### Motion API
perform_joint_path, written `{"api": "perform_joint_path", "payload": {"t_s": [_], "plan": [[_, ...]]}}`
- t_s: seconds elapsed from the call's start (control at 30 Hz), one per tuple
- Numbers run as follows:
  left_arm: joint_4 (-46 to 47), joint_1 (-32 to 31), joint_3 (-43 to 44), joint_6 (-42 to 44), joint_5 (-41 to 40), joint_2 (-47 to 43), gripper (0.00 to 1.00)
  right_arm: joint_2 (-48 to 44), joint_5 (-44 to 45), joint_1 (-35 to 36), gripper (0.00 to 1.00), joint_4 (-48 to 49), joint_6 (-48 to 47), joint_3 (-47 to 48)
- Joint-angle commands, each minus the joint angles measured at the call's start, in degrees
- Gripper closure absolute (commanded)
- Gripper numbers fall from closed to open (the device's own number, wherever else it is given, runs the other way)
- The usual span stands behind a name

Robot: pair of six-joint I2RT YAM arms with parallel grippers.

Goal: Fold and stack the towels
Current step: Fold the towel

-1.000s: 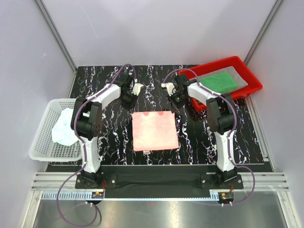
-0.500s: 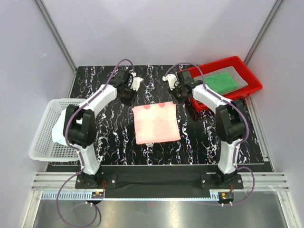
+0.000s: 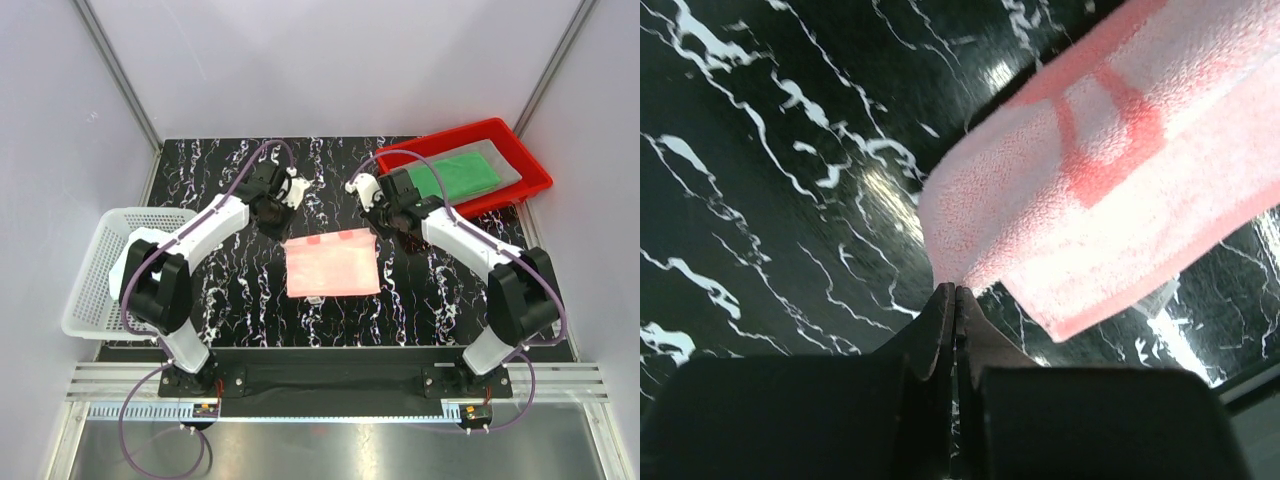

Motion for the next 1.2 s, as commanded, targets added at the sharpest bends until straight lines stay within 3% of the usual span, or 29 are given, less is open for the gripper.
{"api": "perform_joint_path", "payload": {"t_s": [0.0, 0.37, 0.73, 0.9, 0.97, 1.0, 1.03, 1.07, 1.17], "plan": [[-1.03, -1.68, -2.16, -1.83, -2.75, -4.82, 1.0, -3.48, 3.41, 2.2, 1.0, -1.27, 2.43, -3.26], [-2.17, -6.34, -12.36, -6.94, -1.78, -10.54, 1.0, -7.53, 2.54, 5.37, 1.0, -3.75, 10.34, -11.96], [-3.05, -10.03, -16.49, -10.8, 1.03, -12.48, 1.0, -8.06, 0.78, 7.12, 0.98, -8.75, 12.19, -13.03], [-4.02, -12.58, -16.5, -11.68, 4.18, -10.11, 1.0, -8.5, -2.28, 9.05, 0.84, -12.44, 11.49, -12.24], [-5.07, -13.37, -16.32, -12.12, 5.77, -10.2, 0.92, -9.29, -1.77, 9.06, 0.79, -14.37, 12.1, -10.49], [-5.6, -13.64, -16.15, -12.3, 5.86, -10.2, 0.86, -9.47, -1.42, 8.97, 0.63, -15.25, 12.01, -9.87], [-5.86, -13.81, -15.97, -12.56, 5.86, -10.72, 0.74, -9.73, -1.24, 8.97, 0.55, -16.13, 12.01, -9.17], [-5.95, -13.81, -15.88, -12.65, 6.04, -11.24, 0.72, -9.91, -1.24, 8.97, 0.5, -17.62, 12.19, -7.68], [-4.64, -13.81, -15.18, -14.84, 1.07, -12.74, 0.67, -9.56, 0.07, 8.97, 0.5, -18.07, 15.43, -4.87]]}}
